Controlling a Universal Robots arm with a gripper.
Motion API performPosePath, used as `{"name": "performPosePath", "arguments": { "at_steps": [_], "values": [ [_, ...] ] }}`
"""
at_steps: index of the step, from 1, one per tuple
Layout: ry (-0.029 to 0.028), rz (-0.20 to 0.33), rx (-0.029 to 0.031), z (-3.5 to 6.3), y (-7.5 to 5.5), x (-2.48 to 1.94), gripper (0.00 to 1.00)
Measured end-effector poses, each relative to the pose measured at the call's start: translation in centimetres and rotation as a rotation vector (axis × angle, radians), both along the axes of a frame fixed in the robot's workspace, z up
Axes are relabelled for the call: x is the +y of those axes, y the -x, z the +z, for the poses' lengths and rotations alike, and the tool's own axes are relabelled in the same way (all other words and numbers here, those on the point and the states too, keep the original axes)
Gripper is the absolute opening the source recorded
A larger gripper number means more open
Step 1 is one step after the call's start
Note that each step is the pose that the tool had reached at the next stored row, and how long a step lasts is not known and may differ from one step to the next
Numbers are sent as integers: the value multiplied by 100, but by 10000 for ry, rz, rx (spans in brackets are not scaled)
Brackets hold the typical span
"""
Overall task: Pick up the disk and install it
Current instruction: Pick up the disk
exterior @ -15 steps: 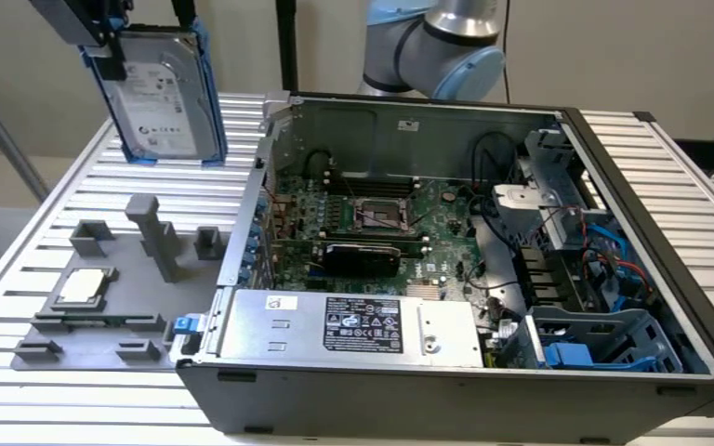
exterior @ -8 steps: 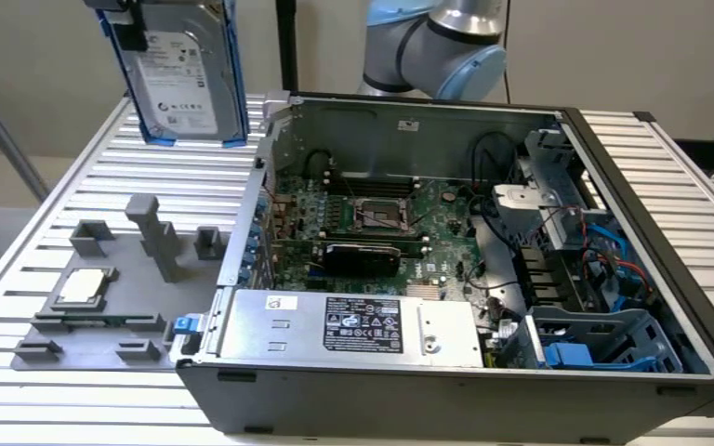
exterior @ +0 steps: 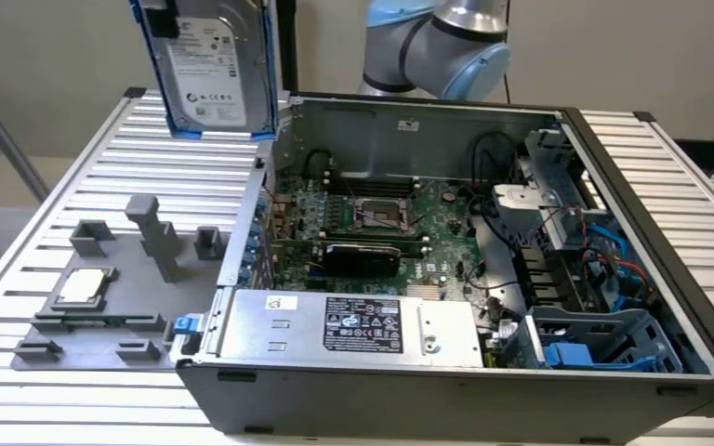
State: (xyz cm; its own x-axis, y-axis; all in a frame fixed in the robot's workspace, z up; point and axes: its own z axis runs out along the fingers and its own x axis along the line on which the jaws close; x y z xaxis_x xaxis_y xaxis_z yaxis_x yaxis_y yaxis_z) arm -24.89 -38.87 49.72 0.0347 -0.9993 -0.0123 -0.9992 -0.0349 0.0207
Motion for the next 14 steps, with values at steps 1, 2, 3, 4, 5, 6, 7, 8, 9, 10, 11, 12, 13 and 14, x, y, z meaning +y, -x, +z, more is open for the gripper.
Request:
{"name": "performPosePath", "arguments": {
  "at_steps": [1,2,3,4,5,6,7,8,9,10,11,12,13,14],
  "values": [
    [0,1,-1,5,-43,-8,0],
    [0,2,0,10,-86,-16,0],
    [0,3,-1,14,-131,-25,0],
    [0,2,0,18,-178,-34,0],
    [0,4,-1,20,-221,-43,0],
    [0,5,-1,22,-263,-52,0],
    [0,4,0,22,-305,-61,0],
    [-1,4,-1,22,-343,-70,0],
    [-1,5,-6,22,-382,-79,0],
    [0,6,-14,22,-416,-88,0],
    [-1,5,-27,22,-445,-97,0],
    [0,4,-45,22,-476,-107,0],
    [1,4,-66,23,-507,-118,0],
    [-1,5,-93,22,-536,-130,0]
  ]
}}
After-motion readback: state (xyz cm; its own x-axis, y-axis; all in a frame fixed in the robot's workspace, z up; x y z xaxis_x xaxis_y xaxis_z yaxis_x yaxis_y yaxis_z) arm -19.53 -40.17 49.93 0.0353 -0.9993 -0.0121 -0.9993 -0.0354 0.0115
